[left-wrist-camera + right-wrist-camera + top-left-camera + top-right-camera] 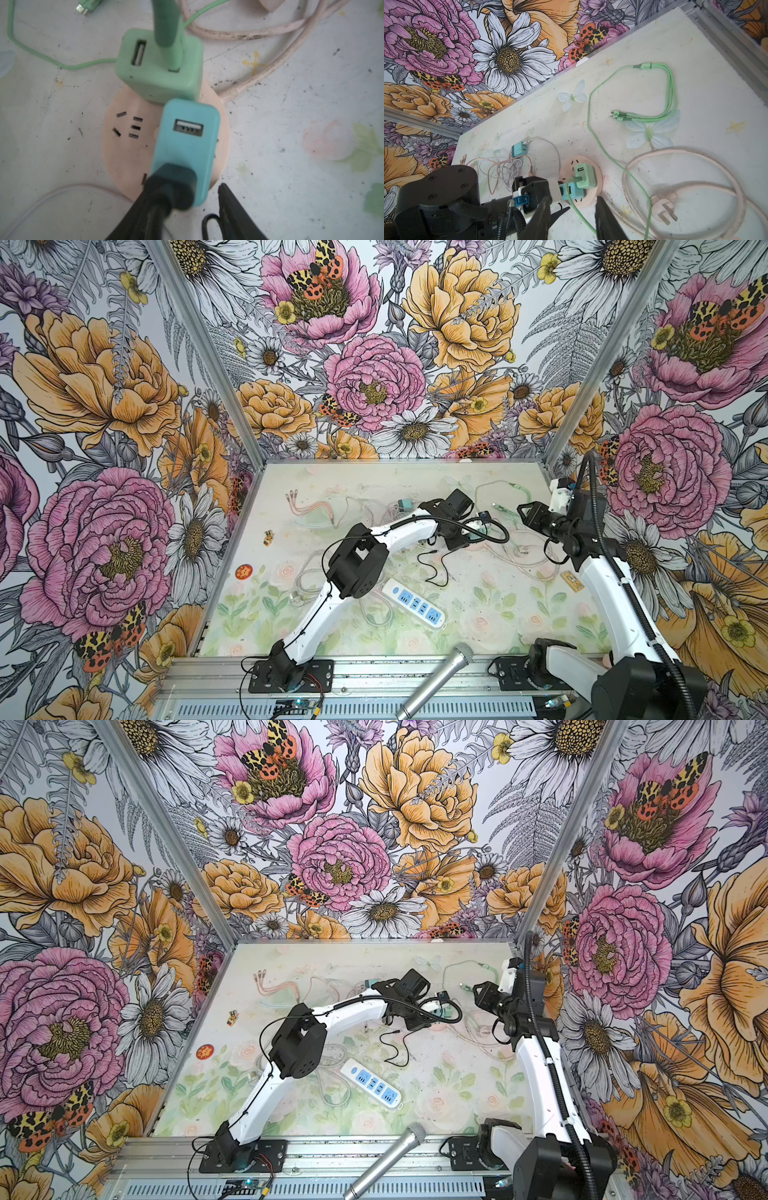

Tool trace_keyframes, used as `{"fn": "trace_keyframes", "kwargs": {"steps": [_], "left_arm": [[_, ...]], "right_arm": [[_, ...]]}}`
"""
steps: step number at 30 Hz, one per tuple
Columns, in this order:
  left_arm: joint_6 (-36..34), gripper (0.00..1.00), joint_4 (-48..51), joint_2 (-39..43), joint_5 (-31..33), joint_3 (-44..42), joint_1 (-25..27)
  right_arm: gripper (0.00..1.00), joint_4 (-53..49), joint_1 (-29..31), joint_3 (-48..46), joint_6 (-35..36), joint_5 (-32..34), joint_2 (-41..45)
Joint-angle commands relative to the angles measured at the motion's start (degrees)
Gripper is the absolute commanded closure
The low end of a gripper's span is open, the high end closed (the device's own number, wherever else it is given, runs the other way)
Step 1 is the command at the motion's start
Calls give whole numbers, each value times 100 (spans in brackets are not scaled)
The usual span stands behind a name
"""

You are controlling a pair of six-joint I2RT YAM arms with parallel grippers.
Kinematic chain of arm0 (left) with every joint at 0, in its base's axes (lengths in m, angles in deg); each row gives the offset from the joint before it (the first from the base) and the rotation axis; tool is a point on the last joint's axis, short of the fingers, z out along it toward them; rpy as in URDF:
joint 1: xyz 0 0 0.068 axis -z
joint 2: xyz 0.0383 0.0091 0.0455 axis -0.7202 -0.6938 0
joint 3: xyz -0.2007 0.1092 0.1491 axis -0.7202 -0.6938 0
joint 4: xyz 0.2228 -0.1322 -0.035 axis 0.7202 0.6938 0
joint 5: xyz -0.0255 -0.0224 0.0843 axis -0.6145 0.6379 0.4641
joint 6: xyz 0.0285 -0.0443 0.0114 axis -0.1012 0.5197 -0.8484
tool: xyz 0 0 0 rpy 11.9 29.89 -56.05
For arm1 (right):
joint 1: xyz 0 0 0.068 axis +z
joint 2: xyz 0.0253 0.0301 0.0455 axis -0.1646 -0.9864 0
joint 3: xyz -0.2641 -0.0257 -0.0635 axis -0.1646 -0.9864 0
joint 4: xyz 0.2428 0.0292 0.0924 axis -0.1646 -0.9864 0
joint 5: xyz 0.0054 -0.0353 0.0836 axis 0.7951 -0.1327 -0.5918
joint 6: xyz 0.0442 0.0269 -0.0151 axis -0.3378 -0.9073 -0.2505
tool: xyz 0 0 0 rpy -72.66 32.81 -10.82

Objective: Insert the plug

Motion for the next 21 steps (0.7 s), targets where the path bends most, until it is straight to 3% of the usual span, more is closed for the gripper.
{"fn": "trace_keyframes", "kwargs": {"steps": [1,11,21], "left_arm": [[-8,49,253,423,21,-454,10],[444,46,-375,2067,-53,-2317,67],[1657,47,-377,3268,394,-3711,249]], "right_arm": [[63,57,-15,152,42,-111,60],[62,49,-16,187,-6,-149,78],[62,33,12,109,-77,-178,136]]}}
